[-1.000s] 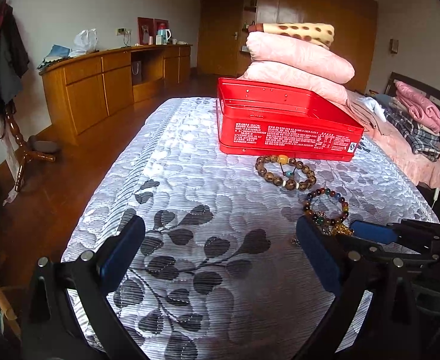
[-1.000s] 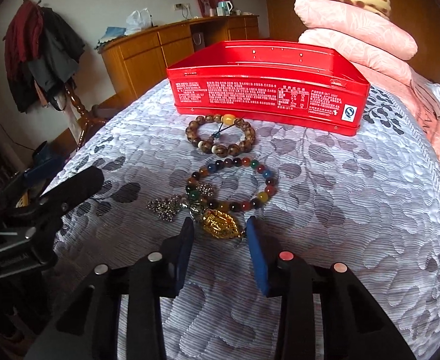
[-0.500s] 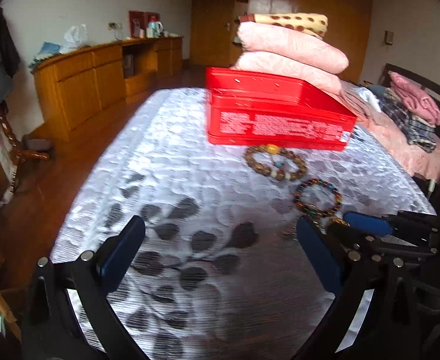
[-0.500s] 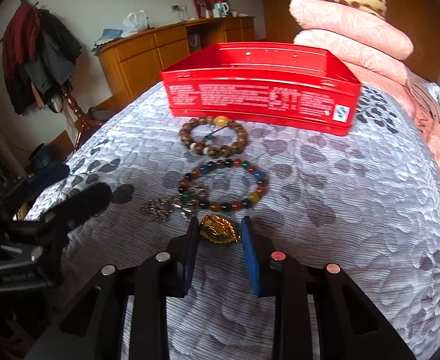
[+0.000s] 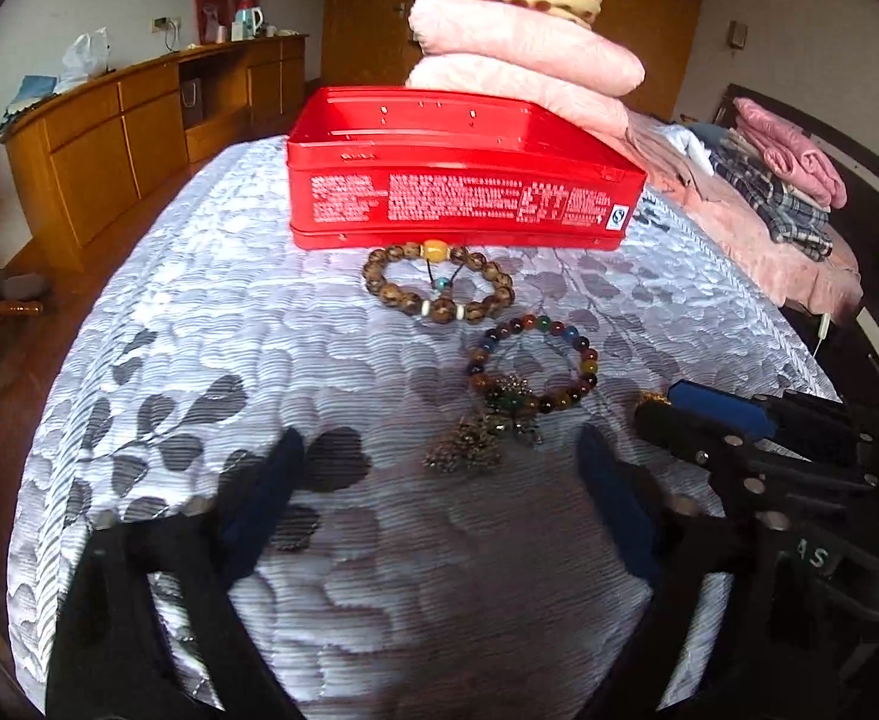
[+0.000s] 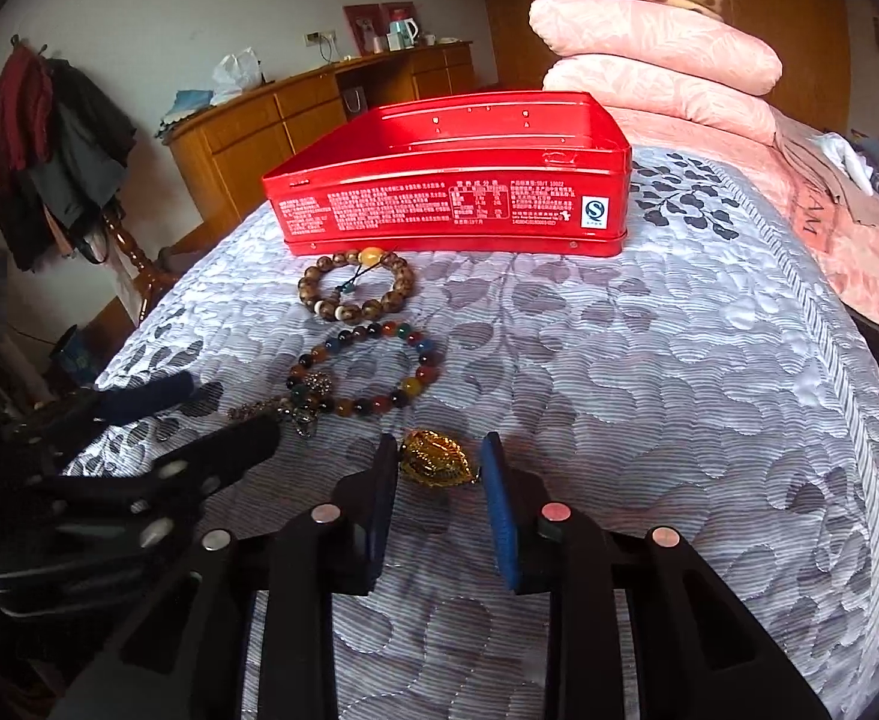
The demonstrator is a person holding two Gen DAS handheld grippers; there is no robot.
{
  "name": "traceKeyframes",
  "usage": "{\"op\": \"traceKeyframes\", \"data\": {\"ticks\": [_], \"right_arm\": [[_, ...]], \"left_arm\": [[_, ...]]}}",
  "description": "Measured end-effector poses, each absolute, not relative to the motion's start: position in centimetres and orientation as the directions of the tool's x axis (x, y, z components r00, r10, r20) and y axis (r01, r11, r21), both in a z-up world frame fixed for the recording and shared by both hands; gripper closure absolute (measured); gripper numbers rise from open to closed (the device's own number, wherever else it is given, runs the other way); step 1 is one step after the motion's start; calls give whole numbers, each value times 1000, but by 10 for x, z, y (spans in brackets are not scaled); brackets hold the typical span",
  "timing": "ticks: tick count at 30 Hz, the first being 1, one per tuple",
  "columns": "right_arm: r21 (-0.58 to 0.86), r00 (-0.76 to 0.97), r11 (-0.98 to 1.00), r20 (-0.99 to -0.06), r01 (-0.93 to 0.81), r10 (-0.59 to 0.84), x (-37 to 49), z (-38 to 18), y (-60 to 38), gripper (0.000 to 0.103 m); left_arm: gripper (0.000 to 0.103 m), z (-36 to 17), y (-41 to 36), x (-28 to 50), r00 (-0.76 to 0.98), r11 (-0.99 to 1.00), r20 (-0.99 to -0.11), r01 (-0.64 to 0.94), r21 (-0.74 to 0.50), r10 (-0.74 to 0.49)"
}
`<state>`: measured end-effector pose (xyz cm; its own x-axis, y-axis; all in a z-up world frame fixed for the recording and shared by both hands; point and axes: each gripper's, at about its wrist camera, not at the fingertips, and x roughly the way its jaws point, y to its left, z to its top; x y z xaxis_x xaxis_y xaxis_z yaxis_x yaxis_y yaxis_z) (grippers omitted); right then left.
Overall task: Organize jewelry
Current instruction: 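Grasp the gold pendant with the right tool while the left grasps the charm chain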
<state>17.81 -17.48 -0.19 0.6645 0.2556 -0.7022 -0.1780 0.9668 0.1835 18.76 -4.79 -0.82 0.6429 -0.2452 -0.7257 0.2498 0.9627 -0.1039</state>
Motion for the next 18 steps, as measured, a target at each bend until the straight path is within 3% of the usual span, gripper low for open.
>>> {"op": "traceKeyframes", "data": {"ticks": [6,11,13,15,18], "right_arm": [[200,666,966,-700,-162,257,178,-3,-184,75],[206,665,965,-699,-163,262,178,-4,-184,75],[208,664,965,-700,-162,263,178,-5,-185,75],[210,663,964,-701,-162,264,178,-5,-185,75],[209,662,965,-702,-161,263,178,-6,-184,75]], "left_arm": [[31,-15,-59,198,606,961,-761,263,-85,-233],[50,-15,-63,197,616,963,-759,265,-54,-212],[71,-14,-64,196,622,963,-753,265,-55,-214],[82,-14,-63,195,621,960,-751,272,-64,-226],[83,-13,-57,190,613,954,-745,277,-110,-264]]}}
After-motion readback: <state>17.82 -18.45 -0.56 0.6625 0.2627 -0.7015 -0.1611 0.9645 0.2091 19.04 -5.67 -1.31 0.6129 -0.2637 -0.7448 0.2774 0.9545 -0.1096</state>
